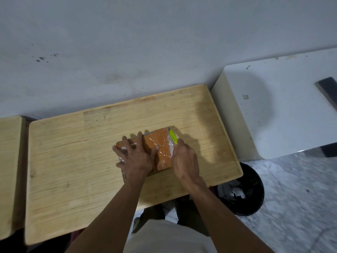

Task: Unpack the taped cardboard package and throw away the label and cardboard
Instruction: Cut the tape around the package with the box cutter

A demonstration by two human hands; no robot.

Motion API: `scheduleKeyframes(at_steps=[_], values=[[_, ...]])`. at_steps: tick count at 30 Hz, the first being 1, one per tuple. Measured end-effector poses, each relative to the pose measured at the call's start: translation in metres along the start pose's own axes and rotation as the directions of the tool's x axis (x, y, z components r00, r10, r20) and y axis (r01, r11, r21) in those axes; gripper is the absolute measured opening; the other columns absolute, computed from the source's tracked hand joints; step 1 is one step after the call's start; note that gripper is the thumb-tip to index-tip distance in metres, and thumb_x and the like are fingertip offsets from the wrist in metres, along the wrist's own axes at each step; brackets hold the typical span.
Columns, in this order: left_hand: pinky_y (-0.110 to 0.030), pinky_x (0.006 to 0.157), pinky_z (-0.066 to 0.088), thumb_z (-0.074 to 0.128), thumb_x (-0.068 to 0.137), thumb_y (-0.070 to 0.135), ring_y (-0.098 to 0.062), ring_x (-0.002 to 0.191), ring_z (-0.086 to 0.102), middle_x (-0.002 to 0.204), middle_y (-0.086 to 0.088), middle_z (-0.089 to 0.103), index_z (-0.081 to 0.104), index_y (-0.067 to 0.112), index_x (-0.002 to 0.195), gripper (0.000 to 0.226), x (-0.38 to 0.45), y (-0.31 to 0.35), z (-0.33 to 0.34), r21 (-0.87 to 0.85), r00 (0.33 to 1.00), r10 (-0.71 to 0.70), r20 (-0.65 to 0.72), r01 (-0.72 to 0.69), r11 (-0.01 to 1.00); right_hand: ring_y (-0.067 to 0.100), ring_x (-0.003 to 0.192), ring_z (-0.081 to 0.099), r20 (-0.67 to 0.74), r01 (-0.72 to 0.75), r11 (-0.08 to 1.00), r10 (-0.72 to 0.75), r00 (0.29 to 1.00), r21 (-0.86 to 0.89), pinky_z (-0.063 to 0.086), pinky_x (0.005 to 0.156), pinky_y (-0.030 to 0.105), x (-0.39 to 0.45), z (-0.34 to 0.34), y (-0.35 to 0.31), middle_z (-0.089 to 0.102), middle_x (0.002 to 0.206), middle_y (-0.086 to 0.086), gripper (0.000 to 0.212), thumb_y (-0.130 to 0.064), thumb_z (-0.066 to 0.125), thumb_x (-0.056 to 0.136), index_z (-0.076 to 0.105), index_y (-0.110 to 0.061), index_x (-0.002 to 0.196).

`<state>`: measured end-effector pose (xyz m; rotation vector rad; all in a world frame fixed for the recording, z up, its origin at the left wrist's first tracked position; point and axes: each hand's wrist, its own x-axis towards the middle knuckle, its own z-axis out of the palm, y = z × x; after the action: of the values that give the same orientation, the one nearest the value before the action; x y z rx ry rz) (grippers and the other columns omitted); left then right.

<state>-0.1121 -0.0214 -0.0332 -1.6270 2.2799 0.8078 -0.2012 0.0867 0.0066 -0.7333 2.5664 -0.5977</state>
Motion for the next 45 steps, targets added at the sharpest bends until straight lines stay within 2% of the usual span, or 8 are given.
scheduleKeyframes(at_steps=[5, 13, 18, 23, 27, 36, 40, 45], values=[[-0.078, 0.108, 0.019, 0.043, 0.084, 0.081, -0.05, 0.146, -0.023, 0.166, -0.003, -0.016, 0.003, 0.049, 0.152, 0.085, 0.0, -0.001, 0.001, 0.005, 1.0, 0.005, -0.001, -0.005, 1.0, 0.023, 0.082, 0.068, 0.016, 0.021, 0.999, -0.02, 1.0, -0.042, 0.055, 0.064, 0.028, -0.01, 0.0, 0.004, 0.067, 0.1, 0.01, 0.041, -0.012, 0.056, 0.096, 0.046, -0.008, 0.135], [-0.078, 0.109, 0.019, 0.042, 0.085, 0.08, -0.051, 0.146, -0.023, 0.166, -0.004, -0.017, 0.001, 0.048, 0.153, 0.085, 0.0, -0.001, 0.0, 0.012, 1.0, 0.006, 0.007, -0.006, 1.0, 0.024, 0.081, 0.068, 0.035, -0.003, 0.996, 0.006, 0.999, -0.088, 0.06, 0.07, 0.037, -0.012, 0.004, 0.003, 0.066, 0.1, 0.01, 0.038, -0.014, 0.053, 0.097, 0.046, -0.008, 0.135], [-0.076, 0.11, 0.018, 0.041, 0.086, 0.079, -0.052, 0.146, -0.023, 0.166, -0.006, -0.019, -0.001, 0.047, 0.154, 0.085, -0.001, -0.001, 0.0, 0.028, 1.0, 0.011, 0.007, -0.011, 1.0, 0.024, 0.08, 0.068, 0.017, 0.007, 0.996, -0.005, 1.0, -0.09, 0.055, 0.067, 0.031, -0.026, 0.007, 0.009, 0.067, 0.097, 0.011, 0.035, -0.014, 0.047, 0.1, 0.048, -0.006, 0.134], [-0.076, 0.11, 0.017, 0.043, 0.085, 0.08, -0.052, 0.146, -0.024, 0.166, -0.006, -0.019, -0.001, 0.047, 0.154, 0.088, 0.0, -0.002, 0.0, 0.023, 1.0, 0.013, 0.015, -0.013, 1.0, 0.024, 0.079, 0.069, 0.038, -0.017, 0.995, 0.021, 0.999, -0.098, 0.057, 0.067, 0.033, -0.038, 0.01, 0.014, 0.068, 0.095, 0.01, 0.034, -0.018, 0.043, 0.102, 0.049, -0.006, 0.133], [-0.076, 0.111, 0.017, 0.044, 0.085, 0.08, -0.051, 0.146, -0.024, 0.166, -0.005, -0.021, -0.001, 0.047, 0.154, 0.088, 0.0, -0.003, -0.001, 0.02, 1.0, 0.009, 0.023, -0.01, 1.0, 0.026, 0.079, 0.068, 0.025, -0.016, 0.994, 0.019, 1.0, -0.105, 0.046, 0.062, 0.03, -0.048, 0.009, 0.021, 0.067, 0.093, 0.011, 0.033, -0.016, 0.041, 0.102, 0.05, -0.005, 0.131], [-0.076, 0.111, 0.017, 0.046, 0.085, 0.079, -0.051, 0.146, -0.025, 0.166, -0.004, -0.021, 0.0, 0.047, 0.154, 0.089, 0.0, -0.003, -0.002, 0.026, 0.999, 0.014, 0.033, -0.015, 1.0, 0.029, 0.07, 0.067, 0.012, -0.043, 0.995, 0.044, 0.999, -0.088, 0.056, 0.06, 0.04, -0.068, 0.012, 0.029, 0.065, 0.084, 0.01, 0.03, -0.013, 0.042, 0.1, 0.053, -0.005, 0.126], [-0.077, 0.111, 0.017, 0.048, 0.084, 0.079, -0.051, 0.146, -0.024, 0.166, -0.004, -0.021, 0.001, 0.048, 0.153, 0.089, 0.001, -0.005, -0.002, 0.019, 0.999, 0.023, 0.029, -0.023, 1.0, 0.021, 0.065, 0.066, 0.008, -0.027, 0.998, 0.027, 1.0, -0.059, 0.057, 0.056, 0.036, -0.078, 0.012, 0.032, 0.064, 0.082, 0.006, 0.03, -0.021, 0.038, 0.103, 0.053, -0.006, 0.125], [-0.077, 0.111, 0.015, 0.049, 0.083, 0.079, -0.051, 0.146, -0.024, 0.166, -0.004, -0.02, 0.002, 0.048, 0.153, 0.09, 0.0, -0.007, -0.001, 0.011, 0.999, 0.036, 0.029, -0.037, 0.999, 0.021, 0.068, 0.065, 0.005, -0.054, 0.996, 0.055, 0.998, -0.076, 0.055, 0.056, 0.035, -0.087, 0.013, 0.037, 0.063, 0.084, 0.006, 0.029, -0.022, 0.038, 0.103, 0.052, -0.008, 0.124]])
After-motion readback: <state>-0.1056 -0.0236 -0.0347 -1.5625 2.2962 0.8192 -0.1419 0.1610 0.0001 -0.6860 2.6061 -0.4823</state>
